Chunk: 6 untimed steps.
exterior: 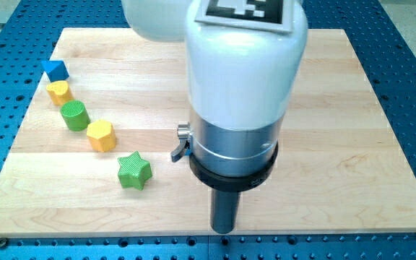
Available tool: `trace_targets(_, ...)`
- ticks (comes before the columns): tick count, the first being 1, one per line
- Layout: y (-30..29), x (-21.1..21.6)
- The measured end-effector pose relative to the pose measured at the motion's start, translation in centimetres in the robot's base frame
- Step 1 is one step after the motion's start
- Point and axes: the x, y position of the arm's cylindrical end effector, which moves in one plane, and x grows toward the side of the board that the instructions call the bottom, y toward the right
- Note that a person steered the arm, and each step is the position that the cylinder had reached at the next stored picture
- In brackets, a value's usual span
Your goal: Move your arm to the right
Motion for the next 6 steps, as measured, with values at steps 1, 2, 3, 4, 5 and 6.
trace_targets(1,3.6,-0.1)
trace_targets(2,10.4,0.0)
trace_targets(3,13.6,-0.1)
trace_targets(4,14.1,-0.2)
trace_targets(5,14.2,-0.1)
trace_targets(6,14.2,-0.1)
